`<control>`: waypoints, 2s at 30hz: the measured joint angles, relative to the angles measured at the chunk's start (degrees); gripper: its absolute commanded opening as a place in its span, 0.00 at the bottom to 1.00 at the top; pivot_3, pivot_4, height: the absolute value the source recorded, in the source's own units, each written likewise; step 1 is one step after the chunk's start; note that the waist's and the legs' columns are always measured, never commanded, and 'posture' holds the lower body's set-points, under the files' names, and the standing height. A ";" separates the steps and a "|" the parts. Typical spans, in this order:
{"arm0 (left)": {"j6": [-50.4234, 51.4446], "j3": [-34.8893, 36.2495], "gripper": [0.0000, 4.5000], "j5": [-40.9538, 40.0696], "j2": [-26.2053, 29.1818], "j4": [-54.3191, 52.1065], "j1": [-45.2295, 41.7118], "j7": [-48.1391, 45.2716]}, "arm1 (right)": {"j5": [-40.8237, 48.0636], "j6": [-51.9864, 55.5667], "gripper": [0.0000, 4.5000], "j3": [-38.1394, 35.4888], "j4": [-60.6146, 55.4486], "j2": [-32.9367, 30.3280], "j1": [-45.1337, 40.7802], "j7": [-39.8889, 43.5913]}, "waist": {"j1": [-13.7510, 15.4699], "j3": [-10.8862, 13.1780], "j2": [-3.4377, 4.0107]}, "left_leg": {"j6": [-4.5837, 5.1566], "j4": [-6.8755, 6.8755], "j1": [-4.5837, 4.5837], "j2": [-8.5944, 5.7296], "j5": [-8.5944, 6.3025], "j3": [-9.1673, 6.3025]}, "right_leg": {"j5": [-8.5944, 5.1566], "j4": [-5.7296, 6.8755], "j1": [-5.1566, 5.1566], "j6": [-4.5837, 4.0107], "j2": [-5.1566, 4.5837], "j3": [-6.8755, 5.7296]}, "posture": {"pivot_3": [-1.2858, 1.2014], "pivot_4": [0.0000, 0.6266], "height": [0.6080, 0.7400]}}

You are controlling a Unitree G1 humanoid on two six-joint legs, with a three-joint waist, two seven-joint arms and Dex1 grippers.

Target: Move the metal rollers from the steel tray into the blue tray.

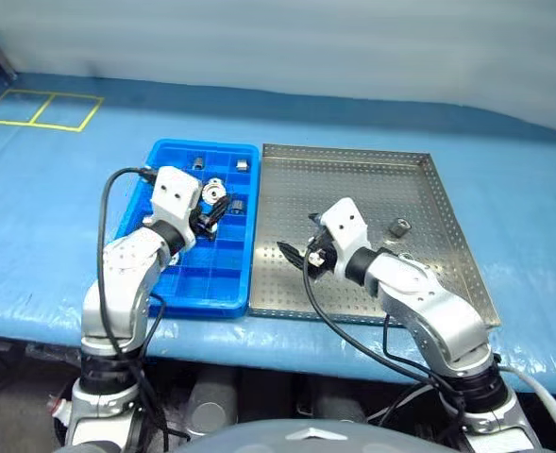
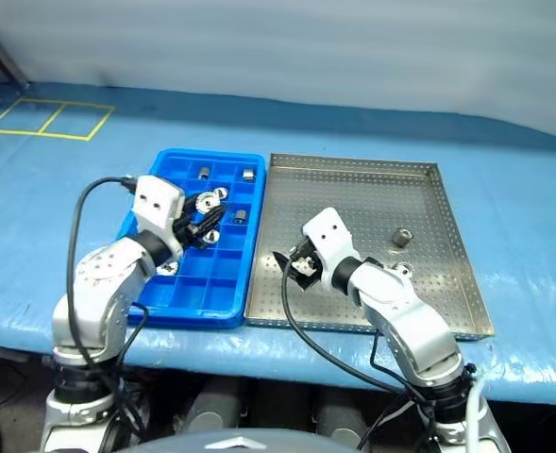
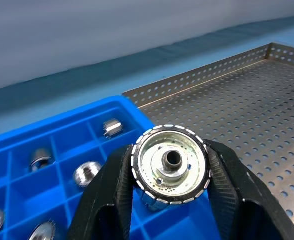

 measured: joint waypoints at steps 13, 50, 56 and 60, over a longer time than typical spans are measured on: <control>11.13 4.44 0.39 -2.70 -0.86 -14.48 13.22 9.08 | -3.28 -6.71 1.00 8.65 7.05 2.87 -6.91 8.07 | 6.46 0.00 0.01 | -0.04 -0.07 -0.02 0.02 -0.01 -0.02 | -0.08 -0.02 -0.05 -0.13 -0.02 -0.12 | 0.73 0.24 1.00; 13.47 1.08 0.39 -7.30 -1.35 -9.59 8.38 14.99 | -5.88 -5.18 1.00 7.50 4.64 3.43 -2.14 6.46 | 19.50 -0.15 -0.10 | -0.37 0.13 -0.88 0.16 -0.20 0.04 | -0.14 0.09 -0.91 -0.19 0.02 -0.41 | 0.68 0.24 1.00; 13.10 -0.09 0.39 -7.14 -0.31 -6.68 9.15 15.09 | -6.04 -4.81 1.00 7.25 3.09 3.36 -1.73 5.64 | 18.31 -0.17 -0.09 | -0.37 0.16 -0.87 0.15 -0.20 0.04 | -0.15 0.07 -0.88 -0.19 0.00 -0.42 | 0.67 0.24 1.00; 13.05 -0.80 0.69 -7.34 -0.31 -5.43 9.27 14.58 | -6.08 -3.97 1.00 6.84 2.69 3.16 -1.06 5.31 | 17.20 -0.18 -0.08 | -0.37 0.16 -0.87 0.15 -0.20 0.04 | -0.15 0.08 -0.87 -0.19 0.00 -0.41 | 0.67 0.24 1.00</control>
